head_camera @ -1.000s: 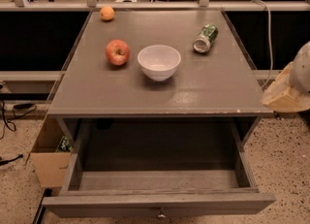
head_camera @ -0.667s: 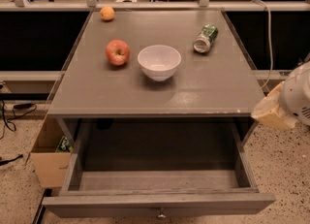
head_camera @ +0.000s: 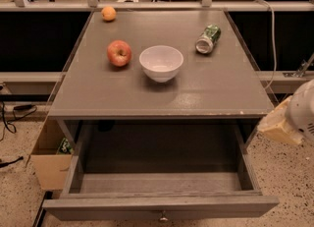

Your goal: Close top drawer

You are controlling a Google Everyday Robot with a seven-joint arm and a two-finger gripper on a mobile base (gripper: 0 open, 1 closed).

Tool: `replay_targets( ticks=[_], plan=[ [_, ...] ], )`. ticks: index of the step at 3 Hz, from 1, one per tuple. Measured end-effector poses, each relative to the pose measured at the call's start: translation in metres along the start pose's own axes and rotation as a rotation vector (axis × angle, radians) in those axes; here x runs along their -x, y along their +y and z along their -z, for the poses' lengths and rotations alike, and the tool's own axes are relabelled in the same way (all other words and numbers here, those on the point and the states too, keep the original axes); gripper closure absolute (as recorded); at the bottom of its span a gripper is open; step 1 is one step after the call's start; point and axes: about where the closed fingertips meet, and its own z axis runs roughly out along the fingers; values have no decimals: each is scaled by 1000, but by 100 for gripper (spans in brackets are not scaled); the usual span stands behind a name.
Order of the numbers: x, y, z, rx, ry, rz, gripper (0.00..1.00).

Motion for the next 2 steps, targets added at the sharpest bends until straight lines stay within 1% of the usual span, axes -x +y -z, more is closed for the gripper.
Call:
replay_targets(
  ticks=[1, 2],
  plan=[
    [-33, 40, -11, 13, -15, -128, 100],
    [-50, 64, -20, 38, -41, -206, 100]
  ],
)
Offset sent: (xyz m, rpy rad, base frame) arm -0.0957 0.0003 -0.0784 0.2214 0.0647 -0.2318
